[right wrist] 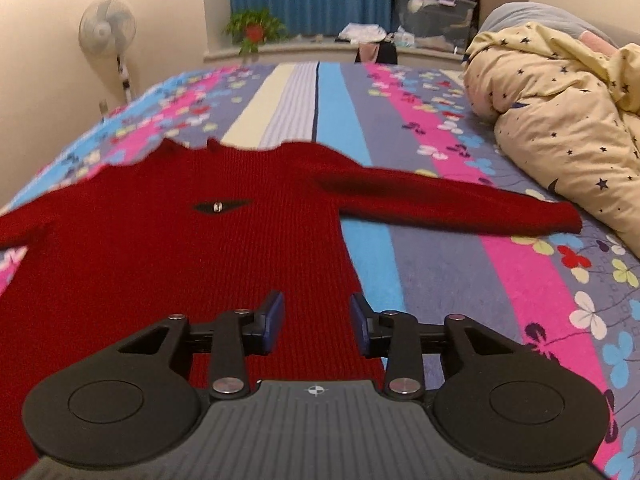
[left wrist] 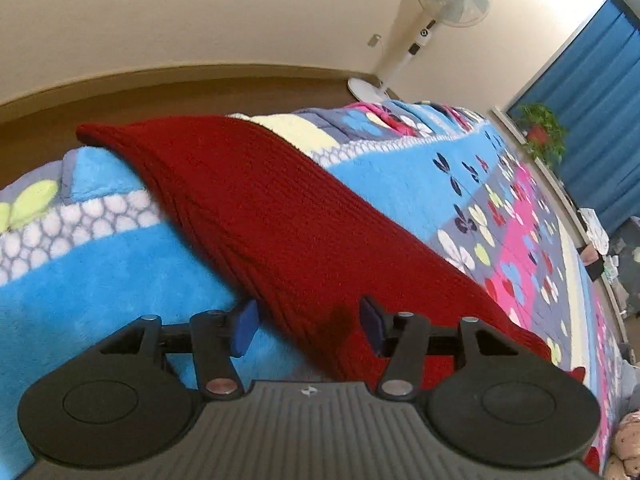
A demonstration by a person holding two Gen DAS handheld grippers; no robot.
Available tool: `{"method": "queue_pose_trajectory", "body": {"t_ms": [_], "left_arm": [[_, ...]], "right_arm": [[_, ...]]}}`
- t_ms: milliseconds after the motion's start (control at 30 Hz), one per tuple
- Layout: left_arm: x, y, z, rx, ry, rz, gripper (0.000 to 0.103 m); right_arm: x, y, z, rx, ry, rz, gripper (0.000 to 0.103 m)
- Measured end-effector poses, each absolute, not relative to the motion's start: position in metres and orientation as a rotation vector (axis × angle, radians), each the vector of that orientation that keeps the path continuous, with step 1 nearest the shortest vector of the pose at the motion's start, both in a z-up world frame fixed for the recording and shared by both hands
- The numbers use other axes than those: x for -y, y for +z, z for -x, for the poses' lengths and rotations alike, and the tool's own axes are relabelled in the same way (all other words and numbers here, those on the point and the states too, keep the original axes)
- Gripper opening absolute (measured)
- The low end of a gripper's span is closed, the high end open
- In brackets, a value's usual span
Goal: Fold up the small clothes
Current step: 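Grasp a sleeve with the left gripper and fold it across the sweater body, then grasp the other sleeve cuff with the right gripper, fold it across the body, release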
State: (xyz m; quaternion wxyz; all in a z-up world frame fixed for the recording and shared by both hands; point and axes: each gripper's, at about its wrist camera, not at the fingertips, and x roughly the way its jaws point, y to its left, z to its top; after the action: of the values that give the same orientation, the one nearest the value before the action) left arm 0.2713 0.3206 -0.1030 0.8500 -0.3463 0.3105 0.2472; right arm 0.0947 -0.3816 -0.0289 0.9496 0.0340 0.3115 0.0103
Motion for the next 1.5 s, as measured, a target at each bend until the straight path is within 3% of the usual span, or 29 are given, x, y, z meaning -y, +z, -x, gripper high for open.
{"method": "queue_pose_trajectory", "body": {"t_ms": [167, 200, 233, 300, 533, 700, 833, 867, 900, 1000, 1233, 1300, 1333, 1467, 1500], "left_arm": [[-0.312, -0.102, -0.282, -0.637, 0.565, 0.657, 0.059], [-0.310, -0.102, -0.282, -0.632, 0.577, 0.647, 0.043], [-0.308, -0.102, -0.281, -0.628, 0.594, 0.630, 0.035], [-0.309, -0.102, -0.278, -0.618, 0.598, 0.622, 0.024], [-0.282, -0.075, -0.282, -0.530, 0.595, 0.465, 0.018], [-0.198, -0.033, -0.280, -0.385, 0.405, 0.180, 0.015], [-0.073, -0.018, -0.260, -0.350, -0.047, -0.045, 0.015], [-0.043, -0.024, -0.257, -0.414, -0.187, -0.079, 0.026], [-0.020, -0.031, -0.255, -0.493, -0.309, -0.105, 0.044], [0.020, -0.043, -0.240, -0.526, -0.412, -0.192, 0.045], [-0.044, 0.012, -0.230, -0.618, -0.163, 0.037, 0.051], [-0.057, 0.016, -0.224, -0.631, -0.093, 0.104, 0.052], [-0.065, 0.017, -0.220, -0.624, -0.093, 0.142, 0.054], [-0.075, -0.008, -0.228, -0.746, -0.045, 0.134, 0.053], [-0.076, -0.006, -0.232, -0.722, -0.046, 0.136, 0.054]], "right_arm": [[0.377, -0.034, -0.099, -0.653, 0.037, -0.038, 0.038], [0.376, -0.035, -0.099, -0.658, 0.040, -0.029, 0.038], [0.375, -0.036, -0.100, -0.662, 0.042, -0.022, 0.038], [0.374, -0.037, -0.100, -0.668, 0.044, -0.009, 0.038], [0.376, -0.036, -0.101, -0.663, 0.040, -0.002, 0.038], [0.376, -0.036, -0.101, -0.660, 0.039, 0.000, 0.038], [0.377, -0.036, -0.101, -0.661, 0.040, 0.005, 0.038], [0.377, -0.036, -0.101, -0.661, 0.041, 0.007, 0.038], [0.377, -0.036, -0.100, -0.662, 0.041, 0.010, 0.038], [0.373, -0.037, -0.099, -0.669, 0.038, 0.025, 0.038], [0.368, -0.036, -0.098, -0.651, 0.041, 0.042, 0.035], [0.365, -0.033, -0.096, -0.619, 0.054, 0.041, 0.010], [0.364, -0.030, -0.095, -0.603, 0.063, 0.028, 0.008], [0.365, -0.024, -0.095, -0.579, 0.120, -0.096, 0.009], [0.366, -0.025, -0.098, -0.595, 0.135, -0.156, 0.014]]}}
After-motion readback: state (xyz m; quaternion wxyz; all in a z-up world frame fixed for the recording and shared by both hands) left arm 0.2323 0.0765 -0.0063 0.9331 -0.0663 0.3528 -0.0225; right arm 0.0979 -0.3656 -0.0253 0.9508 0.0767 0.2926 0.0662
